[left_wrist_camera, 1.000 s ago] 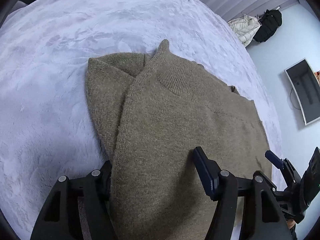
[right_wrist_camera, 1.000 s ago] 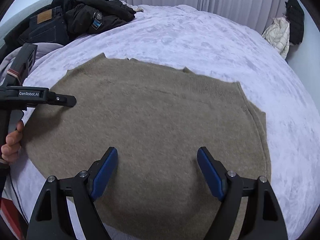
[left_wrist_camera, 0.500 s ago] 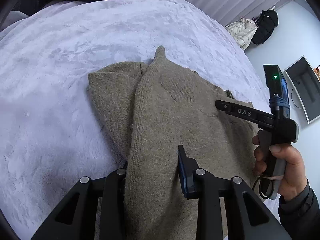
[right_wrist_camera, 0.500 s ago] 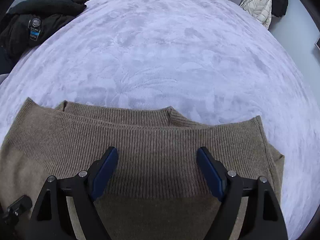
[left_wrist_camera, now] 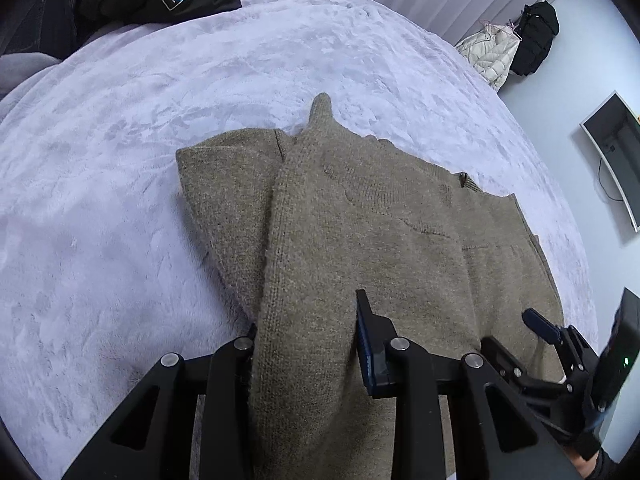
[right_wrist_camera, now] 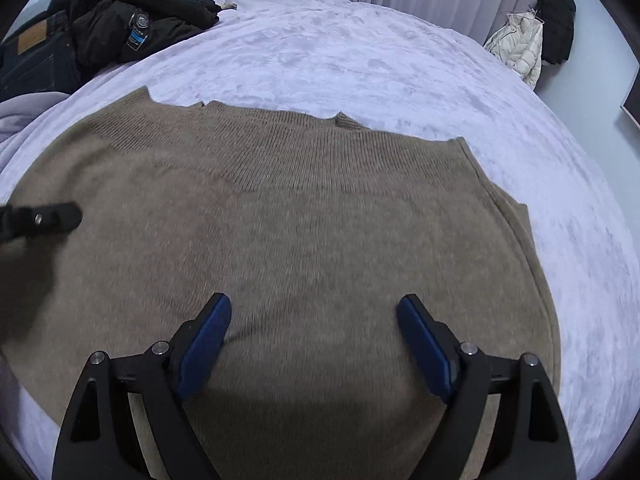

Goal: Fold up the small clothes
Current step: 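Grasp the sweater's side edge with the left gripper and lift it, then fold the held side across the sweater body with the left gripper, release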

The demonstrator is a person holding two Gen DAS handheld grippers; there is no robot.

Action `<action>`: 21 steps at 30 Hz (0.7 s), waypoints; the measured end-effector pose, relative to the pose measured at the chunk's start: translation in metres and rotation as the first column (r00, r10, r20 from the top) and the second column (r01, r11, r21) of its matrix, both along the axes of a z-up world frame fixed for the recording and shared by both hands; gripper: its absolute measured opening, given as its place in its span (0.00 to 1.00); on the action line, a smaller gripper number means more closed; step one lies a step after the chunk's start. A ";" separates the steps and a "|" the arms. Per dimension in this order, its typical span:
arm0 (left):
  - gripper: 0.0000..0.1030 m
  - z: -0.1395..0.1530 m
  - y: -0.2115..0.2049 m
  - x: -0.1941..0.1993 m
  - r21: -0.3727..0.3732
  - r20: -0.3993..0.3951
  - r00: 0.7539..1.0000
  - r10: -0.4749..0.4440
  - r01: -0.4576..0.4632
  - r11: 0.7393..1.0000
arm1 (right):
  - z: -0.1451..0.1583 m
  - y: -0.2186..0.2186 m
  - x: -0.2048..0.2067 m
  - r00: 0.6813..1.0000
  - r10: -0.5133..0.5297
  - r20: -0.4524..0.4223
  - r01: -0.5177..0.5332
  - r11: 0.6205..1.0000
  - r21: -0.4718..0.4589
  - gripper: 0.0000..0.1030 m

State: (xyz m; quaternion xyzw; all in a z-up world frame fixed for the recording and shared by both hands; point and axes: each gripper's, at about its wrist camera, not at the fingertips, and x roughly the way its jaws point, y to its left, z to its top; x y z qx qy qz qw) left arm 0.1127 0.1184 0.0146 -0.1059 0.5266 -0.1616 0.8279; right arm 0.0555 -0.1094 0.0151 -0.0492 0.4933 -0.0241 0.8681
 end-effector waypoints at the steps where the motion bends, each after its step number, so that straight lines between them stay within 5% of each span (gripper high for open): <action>1: 0.30 0.003 -0.003 -0.001 0.014 0.009 1.000 -0.004 0.004 1.000 | 0.002 -0.001 -0.008 1.000 0.011 0.017 -0.011 1.000 0.001 0.85; 7: 0.28 0.022 -0.016 -0.006 0.074 0.040 0.999 -0.017 0.014 0.997 | 0.001 0.006 -0.038 0.993 0.111 0.038 -0.108 0.992 -0.057 0.87; 17: 0.27 0.054 -0.058 -0.017 0.167 0.049 0.997 -0.064 0.055 0.984 | -0.003 -0.034 -0.013 0.993 0.120 0.009 -0.121 0.992 0.027 0.94; 21: 0.26 0.064 -0.089 -0.013 0.225 0.005 0.997 -0.075 0.072 0.972 | 0.023 -0.053 -0.016 0.993 0.111 0.050 -0.114 0.992 0.056 0.94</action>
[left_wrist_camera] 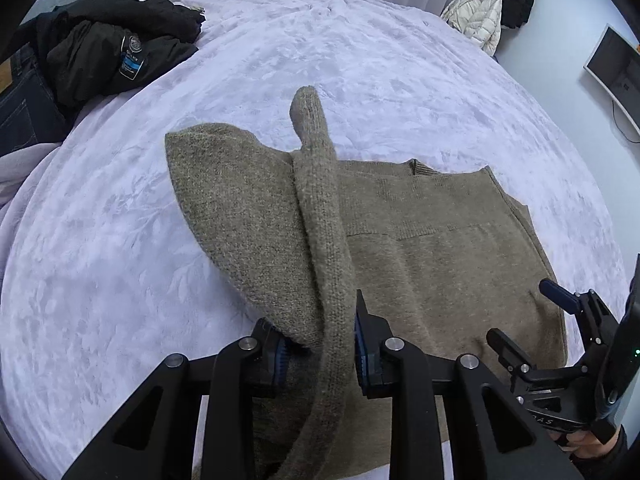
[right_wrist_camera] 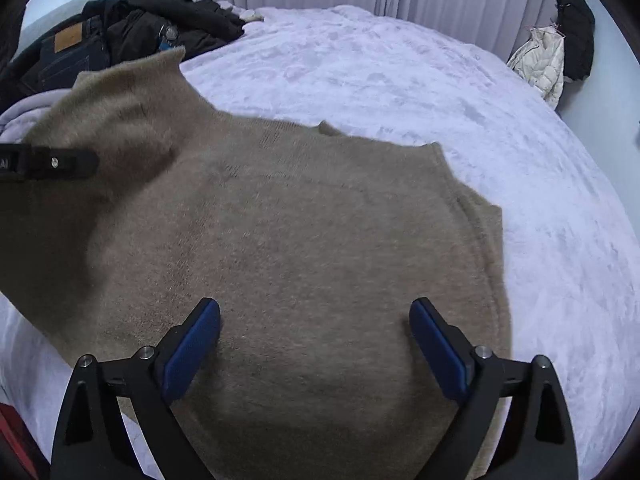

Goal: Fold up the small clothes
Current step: 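Fold the held side across the sweater body with the left gripper, release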

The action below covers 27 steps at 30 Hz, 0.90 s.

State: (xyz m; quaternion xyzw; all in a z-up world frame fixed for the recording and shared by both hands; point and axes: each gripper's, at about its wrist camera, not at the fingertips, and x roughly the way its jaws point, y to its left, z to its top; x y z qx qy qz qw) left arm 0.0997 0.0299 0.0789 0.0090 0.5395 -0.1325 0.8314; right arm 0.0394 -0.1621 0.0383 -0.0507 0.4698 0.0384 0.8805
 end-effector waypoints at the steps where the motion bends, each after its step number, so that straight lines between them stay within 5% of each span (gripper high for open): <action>1: 0.26 0.002 -0.008 0.001 0.006 -0.010 1.000 -0.001 0.001 1.000 | 0.005 -0.008 -0.001 1.000 -0.004 0.010 0.004 1.000 0.003 0.94; 9: 0.24 0.020 -0.090 0.018 0.041 -0.110 0.993 0.034 -0.029 0.999 | 0.019 -0.084 -0.019 0.996 -0.080 0.044 0.079 0.997 0.023 0.94; 16: 0.24 0.021 -0.169 0.010 0.043 -0.123 0.990 0.067 -0.063 0.997 | 0.026 -0.136 -0.044 0.989 -0.118 0.086 0.110 0.990 0.093 0.94; 25: 0.26 -0.035 -0.265 -0.002 0.154 -0.153 0.988 0.028 -0.004 0.988 | 0.009 -0.180 -0.062 0.984 -0.166 0.069 0.154 0.977 0.150 0.94; 27: 0.39 -0.034 -0.271 -0.006 0.163 -0.131 0.991 0.002 0.019 0.986 | 0.003 -0.185 -0.065 0.984 -0.173 0.051 0.163 0.974 0.158 0.94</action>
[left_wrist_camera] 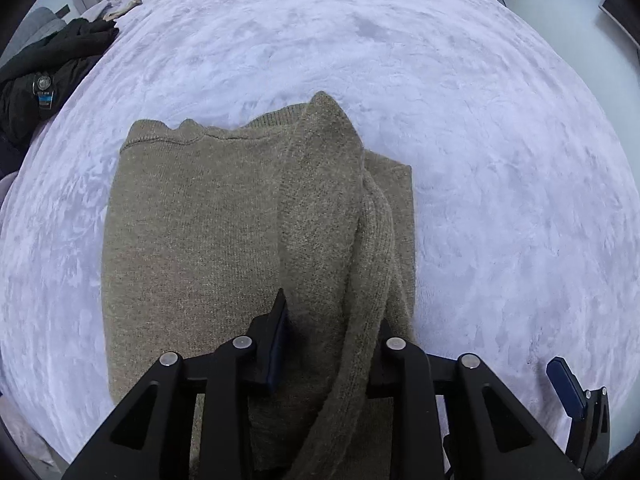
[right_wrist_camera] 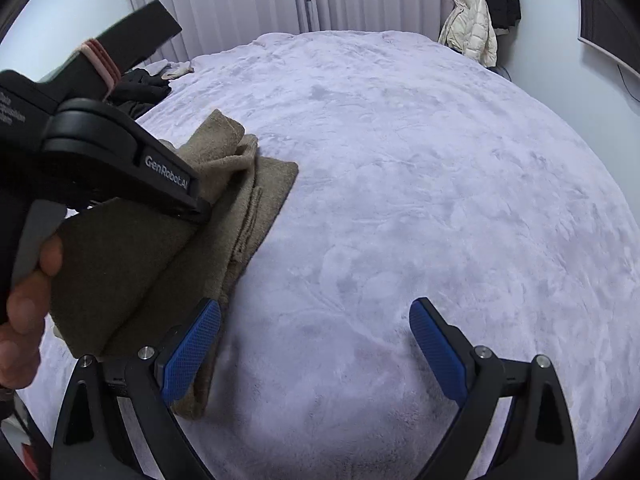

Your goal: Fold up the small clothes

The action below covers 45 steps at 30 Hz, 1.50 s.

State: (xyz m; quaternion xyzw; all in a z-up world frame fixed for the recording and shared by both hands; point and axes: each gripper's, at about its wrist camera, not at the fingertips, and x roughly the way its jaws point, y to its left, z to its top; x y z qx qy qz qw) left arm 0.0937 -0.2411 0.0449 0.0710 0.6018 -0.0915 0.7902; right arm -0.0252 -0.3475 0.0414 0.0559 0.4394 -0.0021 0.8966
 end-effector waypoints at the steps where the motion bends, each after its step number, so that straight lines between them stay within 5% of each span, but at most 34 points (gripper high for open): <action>1: 0.64 0.003 -0.001 -0.002 -0.035 -0.011 1.000 -0.019 0.018 0.999 | -0.002 -0.002 -0.002 1.000 0.001 -0.005 -0.001 1.000 0.005 0.94; 3: 0.84 0.011 -0.001 -0.005 -0.123 -0.040 0.998 -0.039 0.034 0.992 | -0.005 -0.003 -0.006 1.000 0.008 -0.008 -0.008 1.000 0.014 0.94; 6: 0.84 0.036 -0.001 -0.016 -0.213 -0.047 0.993 -0.110 0.098 0.972 | -0.005 -0.003 -0.009 1.000 0.011 -0.005 -0.011 1.000 0.014 0.94; 11: 0.84 0.080 0.033 -0.036 -0.394 0.011 0.984 -0.179 0.169 0.903 | 0.007 -0.012 -0.021 1.000 0.009 0.023 -0.011 0.998 0.066 0.94; 13: 0.84 0.089 0.055 -0.036 -0.340 0.090 0.986 -0.137 0.160 0.927 | 0.013 -0.014 -0.023 0.999 0.019 0.038 -0.023 0.994 0.105 0.94; 16: 0.84 0.075 0.089 -0.031 -0.126 0.184 0.982 -0.040 0.064 0.990 | 0.021 -0.012 -0.021 0.998 0.042 0.056 -0.051 0.984 0.171 0.94; 21: 0.84 0.037 0.133 -0.037 -0.017 0.190 0.981 0.039 -0.037 0.999 | 0.039 0.011 -0.013 0.994 0.073 0.080 -0.092 0.964 0.251 0.94; 26: 0.84 0.024 0.174 -0.055 -0.078 0.209 0.974 0.086 -0.071 0.994 | 0.054 0.068 -0.017 0.966 0.224 0.133 -0.241 0.962 0.128 0.93; 30: 0.84 0.012 0.195 -0.087 -0.153 0.193 0.981 0.028 0.002 0.988 | 0.049 0.094 -0.021 0.952 0.287 0.110 -0.294 0.954 0.061 0.90; 33: 0.84 -0.004 0.195 -0.115 -0.118 0.193 0.980 -0.042 0.065 0.991 | 0.035 0.101 -0.014 0.948 0.313 0.052 -0.316 0.946 0.067 0.75; 36: 0.84 -0.016 0.184 -0.131 -0.126 0.174 0.981 -0.089 0.112 0.986 | 0.025 0.106 -0.005 0.946 0.323 0.025 -0.324 0.944 0.068 0.72; 39: 0.84 -0.017 0.169 -0.138 -0.114 0.194 0.974 -0.121 0.145 0.983 | 0.016 0.107 0.003 0.948 0.317 -0.015 -0.315 0.946 0.071 0.48; 42: 0.84 -0.023 0.164 -0.127 -0.076 0.204 0.973 -0.107 0.125 0.989 | 0.013 0.099 0.003 0.951 0.307 -0.025 -0.302 0.945 0.124 0.34; 45: 0.84 -0.023 0.177 -0.118 -0.147 0.181 0.983 -0.040 0.067 0.987 | 0.014 0.092 0.003 0.957 0.288 -0.030 -0.280 0.948 0.150 0.22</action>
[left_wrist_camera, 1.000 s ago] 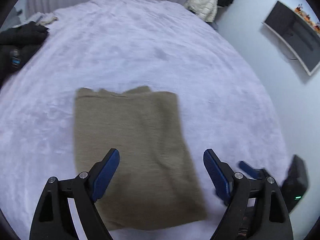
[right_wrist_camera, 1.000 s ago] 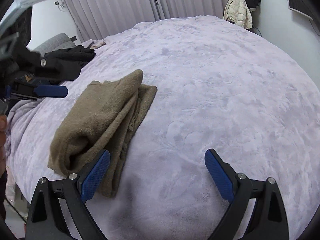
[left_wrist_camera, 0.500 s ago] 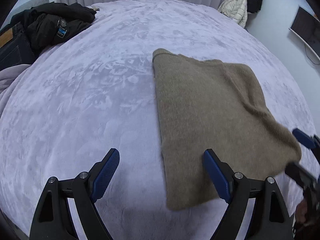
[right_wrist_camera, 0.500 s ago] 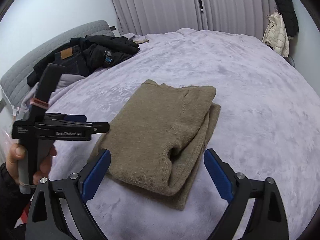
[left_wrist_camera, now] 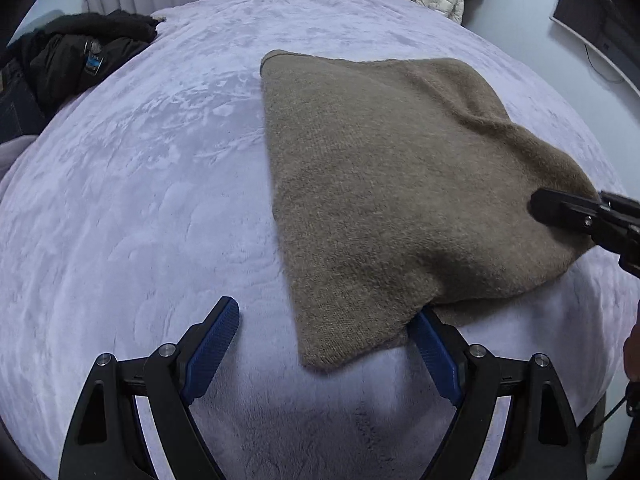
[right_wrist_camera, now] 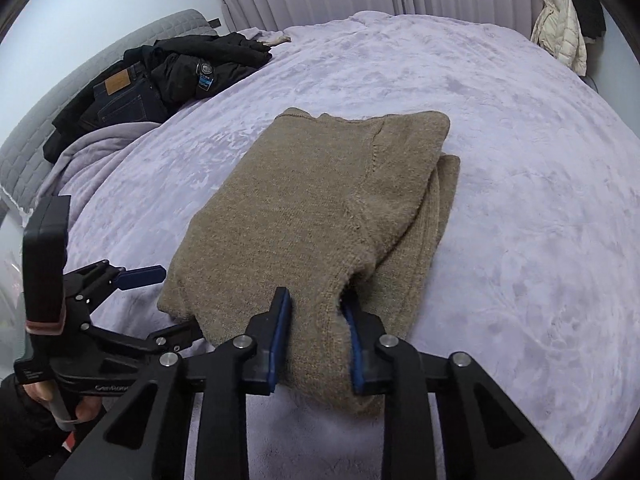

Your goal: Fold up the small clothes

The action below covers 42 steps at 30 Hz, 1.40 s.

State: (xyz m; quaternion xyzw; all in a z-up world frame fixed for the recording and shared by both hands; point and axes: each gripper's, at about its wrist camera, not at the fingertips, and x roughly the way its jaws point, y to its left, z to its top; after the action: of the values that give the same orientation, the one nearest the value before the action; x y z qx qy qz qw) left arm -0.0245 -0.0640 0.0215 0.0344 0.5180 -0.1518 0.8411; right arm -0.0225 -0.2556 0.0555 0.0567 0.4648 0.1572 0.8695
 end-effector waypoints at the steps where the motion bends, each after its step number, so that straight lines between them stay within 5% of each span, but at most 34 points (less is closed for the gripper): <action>1: 0.84 0.002 0.005 -0.001 -0.013 0.006 1.000 0.014 -0.014 1.000 | 0.002 -0.003 -0.001 1.000 -0.004 0.003 0.004 1.000 0.009 0.16; 5: 0.84 0.003 0.023 -0.006 -0.026 0.032 0.998 0.060 -0.059 0.998 | 0.006 -0.011 -0.003 1.000 -0.017 0.018 0.016 1.000 0.019 0.12; 10: 0.84 -0.015 0.041 -0.006 -0.044 -0.045 0.997 0.070 -0.072 0.996 | -0.019 -0.028 -0.005 0.998 -0.059 -0.029 0.061 0.995 0.081 0.10; 14: 0.84 -0.002 0.035 -0.016 -0.010 -0.030 0.999 0.018 -0.018 1.000 | -0.042 -0.050 -0.014 0.994 -0.094 -0.064 0.106 0.971 0.212 0.10; 17: 0.84 0.026 0.035 -0.018 -0.068 0.015 1.000 -0.018 0.019 0.998 | -0.025 -0.058 -0.019 0.994 -0.102 -0.049 0.111 0.966 0.233 0.17; 21: 0.84 0.052 0.028 0.012 -0.139 0.056 0.998 0.002 0.006 0.990 | 0.021 -0.042 -0.021 0.988 -0.086 0.130 0.076 0.994 0.082 0.26; 24: 0.84 0.048 0.016 0.047 -0.116 0.049 0.998 0.045 -0.039 0.993 | 0.038 -0.022 -0.003 0.983 -0.028 0.180 0.020 0.999 0.047 0.57; 25: 0.84 0.041 0.012 0.057 -0.111 0.027 0.999 0.044 -0.040 0.993 | 0.040 -0.017 0.005 0.981 -0.012 0.193 0.002 0.999 0.048 0.59; 28: 0.84 0.014 0.002 0.072 -0.044 -0.033 0.998 0.052 -0.053 0.998 | 0.021 -0.012 0.037 0.991 0.059 0.120 -0.074 0.989 0.125 0.59; 30: 0.93 0.007 -0.001 0.071 -0.033 -0.040 0.997 0.063 -0.064 0.997 | -0.006 -0.025 0.057 0.999 0.038 0.016 -0.040 0.980 0.196 0.56; 32: 0.99 0.007 -0.003 0.069 -0.016 -0.015 0.997 0.078 -0.078 0.997 | -0.031 -0.044 0.068 0.999 -0.034 -0.035 0.039 0.987 0.157 0.27; 35: 0.99 0.009 -0.009 0.067 0.019 0.010 0.998 0.059 -0.059 0.998 | -0.037 -0.068 0.066 0.996 -0.067 -0.057 0.080 0.959 0.271 0.25; 39: 0.99 0.015 -0.017 0.070 0.035 0.028 0.999 0.042 -0.043 0.998 | -0.004 -0.049 0.060 0.999 -0.021 0.044 0.013 0.985 0.171 0.37; 40: 0.99 0.014 -0.020 0.072 0.033 0.025 0.999 0.039 -0.039 0.999 | 0.005 -0.044 0.061 0.997 0.001 0.073 -0.014 0.985 0.169 0.55; 42: 0.99 0.013 -0.023 0.075 0.032 0.020 0.999 0.033 -0.034 0.999 | 0.018 -0.031 0.069 0.992 0.030 0.120 -0.046 0.990 0.131 0.75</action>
State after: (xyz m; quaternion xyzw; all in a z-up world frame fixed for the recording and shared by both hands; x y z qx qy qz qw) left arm 0.0504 -0.0874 0.0342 0.0408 0.5126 -0.1288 0.8479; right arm 0.0463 -0.2869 0.0740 0.0963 0.4023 0.2075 0.8865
